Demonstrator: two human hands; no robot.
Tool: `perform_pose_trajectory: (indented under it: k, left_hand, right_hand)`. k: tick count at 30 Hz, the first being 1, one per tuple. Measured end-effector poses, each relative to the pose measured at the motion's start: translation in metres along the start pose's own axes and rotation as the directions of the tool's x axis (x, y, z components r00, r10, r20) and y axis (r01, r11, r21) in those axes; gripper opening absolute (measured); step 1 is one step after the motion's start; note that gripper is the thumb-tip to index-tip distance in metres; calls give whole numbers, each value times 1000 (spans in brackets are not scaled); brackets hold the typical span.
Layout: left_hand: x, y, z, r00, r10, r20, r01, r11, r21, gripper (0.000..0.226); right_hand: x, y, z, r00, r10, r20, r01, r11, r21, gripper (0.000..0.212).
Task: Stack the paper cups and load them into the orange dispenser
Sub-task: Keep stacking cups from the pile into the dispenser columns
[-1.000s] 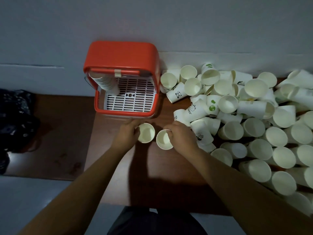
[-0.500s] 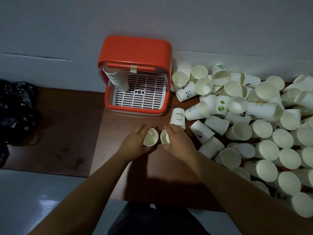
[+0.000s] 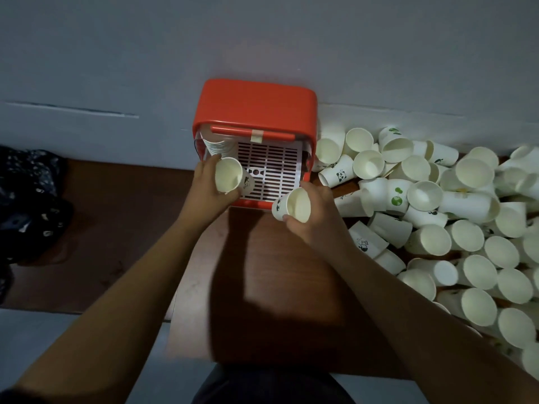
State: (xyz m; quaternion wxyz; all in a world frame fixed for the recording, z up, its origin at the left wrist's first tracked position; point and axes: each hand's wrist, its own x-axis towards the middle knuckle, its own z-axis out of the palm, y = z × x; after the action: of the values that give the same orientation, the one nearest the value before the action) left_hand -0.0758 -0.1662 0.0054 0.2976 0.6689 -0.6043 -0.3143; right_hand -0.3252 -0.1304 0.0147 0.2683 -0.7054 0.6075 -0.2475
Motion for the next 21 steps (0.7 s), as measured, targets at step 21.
perform_pose_trajectory:
  k: [21]
  left_hand:
    - [42,-60,7,918,-17,397,-11,998,69,101]
  right_hand:
    - [58,-53,29,994,110,9,-111,991,70,73]
